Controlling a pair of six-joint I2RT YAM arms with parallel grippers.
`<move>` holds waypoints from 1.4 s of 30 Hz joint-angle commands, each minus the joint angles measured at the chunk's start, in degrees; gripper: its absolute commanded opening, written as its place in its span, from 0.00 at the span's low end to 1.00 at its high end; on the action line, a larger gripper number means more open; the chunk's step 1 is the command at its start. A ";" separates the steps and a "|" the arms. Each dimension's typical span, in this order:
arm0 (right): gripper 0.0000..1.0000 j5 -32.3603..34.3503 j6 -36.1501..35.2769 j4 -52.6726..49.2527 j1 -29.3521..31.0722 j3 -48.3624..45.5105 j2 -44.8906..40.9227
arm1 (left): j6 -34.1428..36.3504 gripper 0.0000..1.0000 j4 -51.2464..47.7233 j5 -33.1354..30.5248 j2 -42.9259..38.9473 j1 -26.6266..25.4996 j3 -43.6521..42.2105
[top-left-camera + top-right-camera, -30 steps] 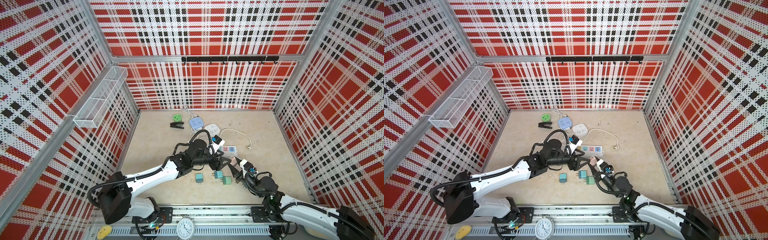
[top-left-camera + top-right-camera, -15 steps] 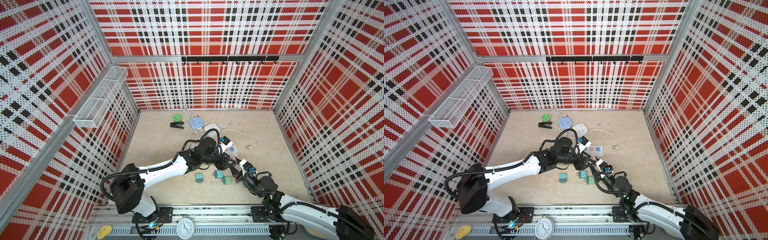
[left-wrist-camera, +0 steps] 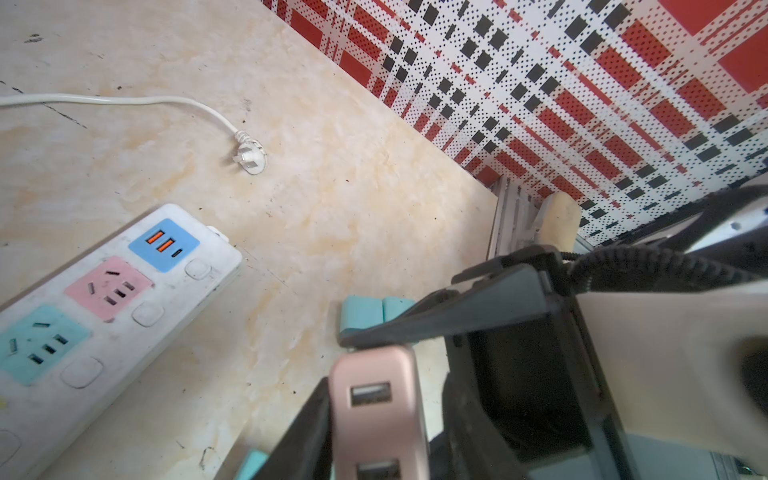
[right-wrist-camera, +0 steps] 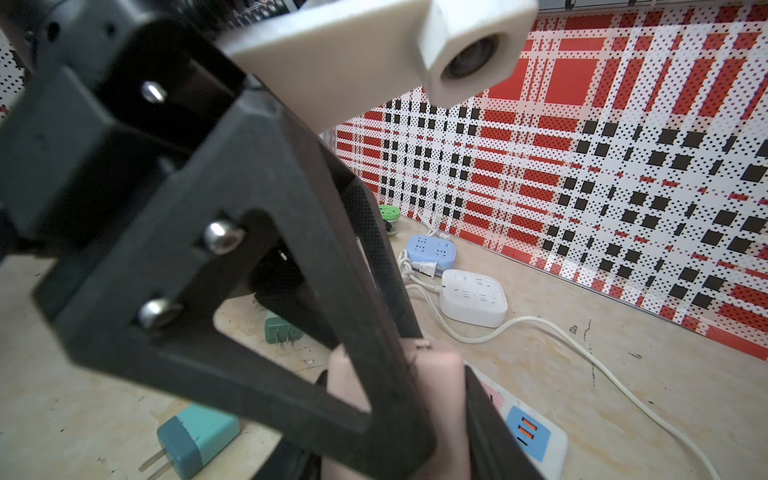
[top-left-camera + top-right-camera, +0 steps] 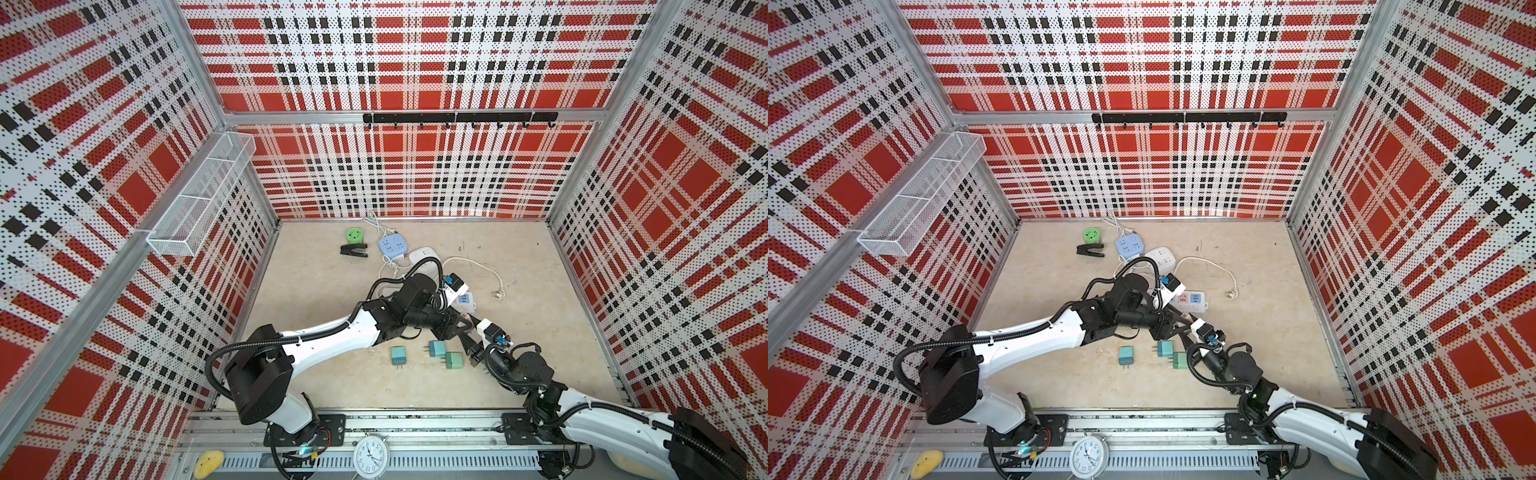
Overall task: Insert the plug
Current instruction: 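Close the left gripper on the pink charger and open the right gripper, then carry the pink charger over the power strip while the right gripper withdraws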
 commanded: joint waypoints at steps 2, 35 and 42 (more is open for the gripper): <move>0.02 0.28 -0.26 5.62 -0.13 -1.71 -0.29 | 0.68 0.35 -2.03 4.31 1.76 -1.18 1.63; 0.98 28.69 6.75 -20.94 -0.18 4.22 -13.19 | 30.78 0.00 12.45 -17.78 -18.59 4.49 -23.89; 1.00 37.08 5.64 -23.72 -0.24 6.17 -13.18 | 36.80 0.00 12.81 -19.19 -19.88 4.45 -26.53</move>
